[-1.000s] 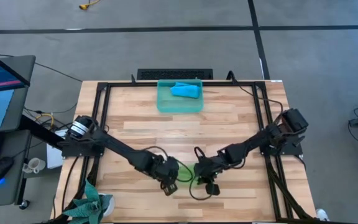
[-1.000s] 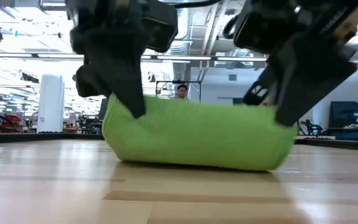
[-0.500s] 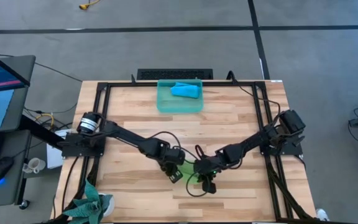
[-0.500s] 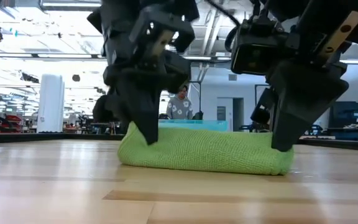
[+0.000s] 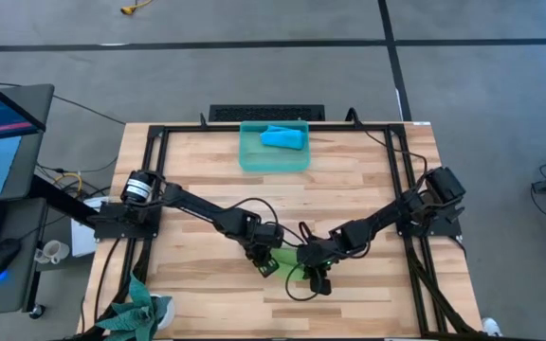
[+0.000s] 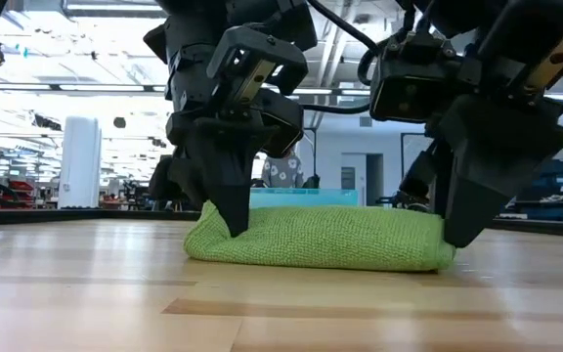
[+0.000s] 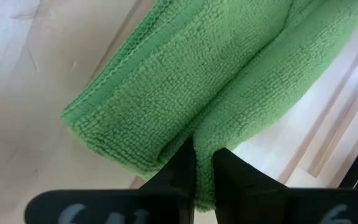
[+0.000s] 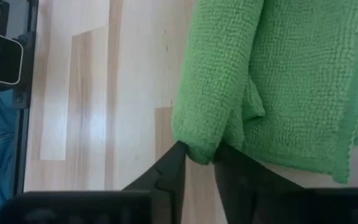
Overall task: Roll microfiber towels into tight, uniform cylinder then place into a basket
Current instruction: Roll the green microfiber cloth
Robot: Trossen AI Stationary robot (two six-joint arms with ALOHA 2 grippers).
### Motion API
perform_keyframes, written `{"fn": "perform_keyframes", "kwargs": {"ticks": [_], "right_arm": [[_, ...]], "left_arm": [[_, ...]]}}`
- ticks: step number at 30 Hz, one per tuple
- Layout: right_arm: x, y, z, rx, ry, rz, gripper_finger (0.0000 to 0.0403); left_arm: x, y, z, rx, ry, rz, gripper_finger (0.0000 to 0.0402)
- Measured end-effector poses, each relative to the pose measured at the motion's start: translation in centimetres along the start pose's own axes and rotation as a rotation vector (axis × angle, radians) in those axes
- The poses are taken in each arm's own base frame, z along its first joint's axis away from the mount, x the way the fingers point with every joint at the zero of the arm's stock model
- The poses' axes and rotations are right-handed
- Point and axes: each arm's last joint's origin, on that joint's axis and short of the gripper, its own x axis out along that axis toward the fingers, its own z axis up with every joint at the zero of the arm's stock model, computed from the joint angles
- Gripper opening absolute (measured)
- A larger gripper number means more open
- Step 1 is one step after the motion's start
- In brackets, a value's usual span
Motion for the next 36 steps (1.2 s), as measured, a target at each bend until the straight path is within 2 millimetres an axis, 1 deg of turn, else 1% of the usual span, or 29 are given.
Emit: {"fn": "perform_keyframes", "kwargs": {"ticks": [4, 6, 8, 11, 13, 18, 20, 23, 27, 31, 36], "right_arm": [[-0.4, -0.5, 0.2, 0.034, 0.006, -0.006, 0.0129], [-0.8, -0.5, 0.2, 0.044, 0.020, -0.011, 0.0134], [-1.6, -0.3, -0.4, 0.044, 0.063, -0.023, 0.0134], [-3.0, 1.4, -0.2, -0.022, -0.008, -0.026, 0.0129], [-3.7, 2.5, -0.3, -0.086, -0.078, -0.062, 0.0124], [-4.1, 5.6, 0.2, -0.295, -0.338, -0.091, 0.0116], [-3.6, 6.0, 0.7, -0.346, -0.404, -0.088, 0.0113], [-2.3, 5.1, 0.8, -0.349, -0.390, -0.117, 0.0107], [-1.3, 3.6, 1.1, -0.305, -0.358, -0.150, 0.0097], [-1.4, 2.9, 1.5, -0.273, -0.338, -0.112, 0.0089], [-1.4, 2.2, 1.4, -0.217, -0.297, -0.134, 0.0077]], "left_arm": [[0.0, 0.0, 0.0, -0.004, -0.002, 0.000, 0.0018], [0.0, 0.0, 0.0, -0.005, -0.001, 0.000, 0.0018], [0.0, 0.1, 0.0, -0.007, 0.001, 0.004, 0.0018], [0.0, 0.1, 0.0, -0.007, 0.001, 0.004, 0.0018], [0.0, 0.1, 0.0, -0.007, 0.001, 0.004, 0.0018], [0.0, 0.1, 0.0, -0.007, 0.001, 0.004, 0.0018], [0.0, 0.1, 0.0, -0.007, 0.000, 0.003, 0.0018], [0.1, 0.1, 0.0, -0.007, 0.001, -0.002, 0.0018], [0.1, 0.1, 0.0, -0.007, 0.005, -0.007, 0.0018], [0.1, 0.1, 0.0, -0.008, 0.010, -0.011, 0.0018], [0.1, 0.1, 0.0, -0.007, 0.011, -0.012, 0.0018]]}}
